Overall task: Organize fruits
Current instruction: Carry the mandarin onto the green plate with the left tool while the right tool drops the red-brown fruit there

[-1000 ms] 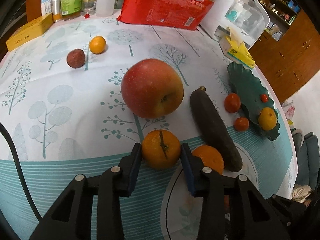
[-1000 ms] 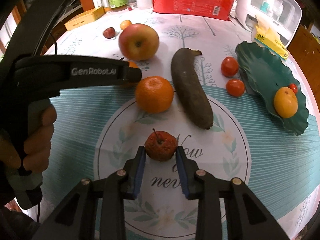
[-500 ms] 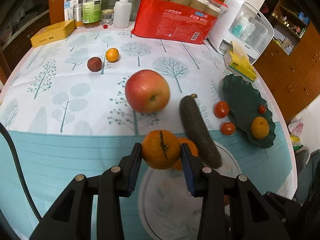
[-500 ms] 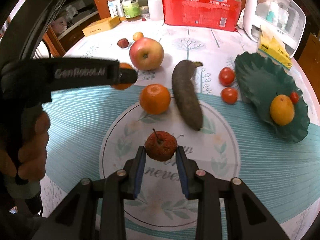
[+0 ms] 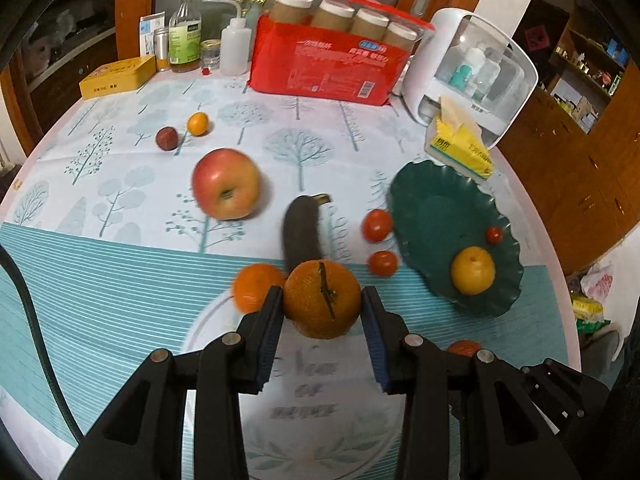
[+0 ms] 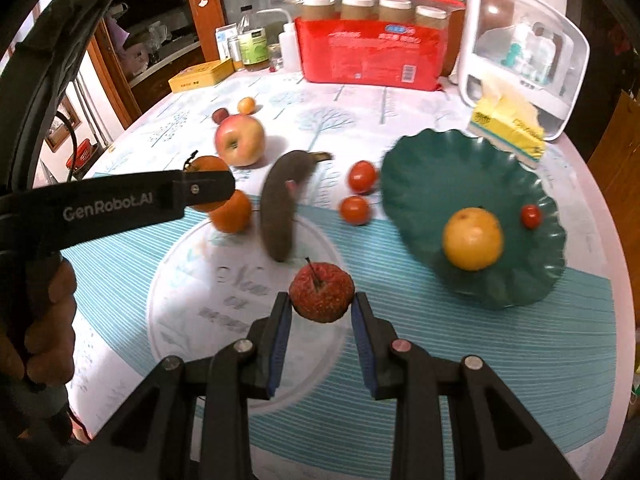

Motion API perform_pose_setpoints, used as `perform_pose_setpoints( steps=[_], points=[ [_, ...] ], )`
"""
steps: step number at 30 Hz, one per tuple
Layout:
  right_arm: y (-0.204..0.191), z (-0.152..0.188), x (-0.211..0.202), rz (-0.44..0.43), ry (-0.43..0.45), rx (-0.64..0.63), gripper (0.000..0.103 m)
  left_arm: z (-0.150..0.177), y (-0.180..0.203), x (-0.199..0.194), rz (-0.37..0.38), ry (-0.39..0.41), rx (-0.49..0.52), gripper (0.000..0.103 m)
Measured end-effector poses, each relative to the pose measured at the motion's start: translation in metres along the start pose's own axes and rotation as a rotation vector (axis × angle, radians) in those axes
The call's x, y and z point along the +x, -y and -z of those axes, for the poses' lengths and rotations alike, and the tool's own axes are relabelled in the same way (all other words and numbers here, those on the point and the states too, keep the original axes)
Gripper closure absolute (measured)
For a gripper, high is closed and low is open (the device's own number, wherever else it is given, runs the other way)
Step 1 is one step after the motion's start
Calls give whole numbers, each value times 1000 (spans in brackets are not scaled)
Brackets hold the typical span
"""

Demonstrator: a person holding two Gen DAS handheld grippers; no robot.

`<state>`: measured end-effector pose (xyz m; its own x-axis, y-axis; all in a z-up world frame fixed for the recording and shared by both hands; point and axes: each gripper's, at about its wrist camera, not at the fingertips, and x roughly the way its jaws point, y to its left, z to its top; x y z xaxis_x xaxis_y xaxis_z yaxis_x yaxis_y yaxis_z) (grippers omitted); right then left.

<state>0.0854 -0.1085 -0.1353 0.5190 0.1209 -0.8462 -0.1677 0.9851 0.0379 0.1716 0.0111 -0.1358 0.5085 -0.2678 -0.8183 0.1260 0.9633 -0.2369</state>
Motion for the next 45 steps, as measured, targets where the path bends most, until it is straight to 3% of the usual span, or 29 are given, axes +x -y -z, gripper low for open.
perform_pose_setpoints(
  steps=[17, 31, 40, 42, 43, 45],
  points=[
    [112, 8, -14, 37, 64, 60, 72, -22, 91, 24, 10, 45, 40, 65],
    [163, 14, 16, 19, 31, 183, 72, -27, 116, 95, -14, -109, 88, 65],
    [172, 16, 25, 3, 28, 213, 72, -25, 125, 113, 11, -141, 120, 65],
    [173, 16, 26, -1, 28, 216, 71, -26, 126, 113, 13, -138, 126, 57],
    [173, 16, 26, 0, 30, 217, 68, -26, 126, 111, 9, -127, 128, 48],
    [172, 16, 25, 7, 36, 213, 62, -28, 126, 107, 1, -101, 131, 44]
  ],
)
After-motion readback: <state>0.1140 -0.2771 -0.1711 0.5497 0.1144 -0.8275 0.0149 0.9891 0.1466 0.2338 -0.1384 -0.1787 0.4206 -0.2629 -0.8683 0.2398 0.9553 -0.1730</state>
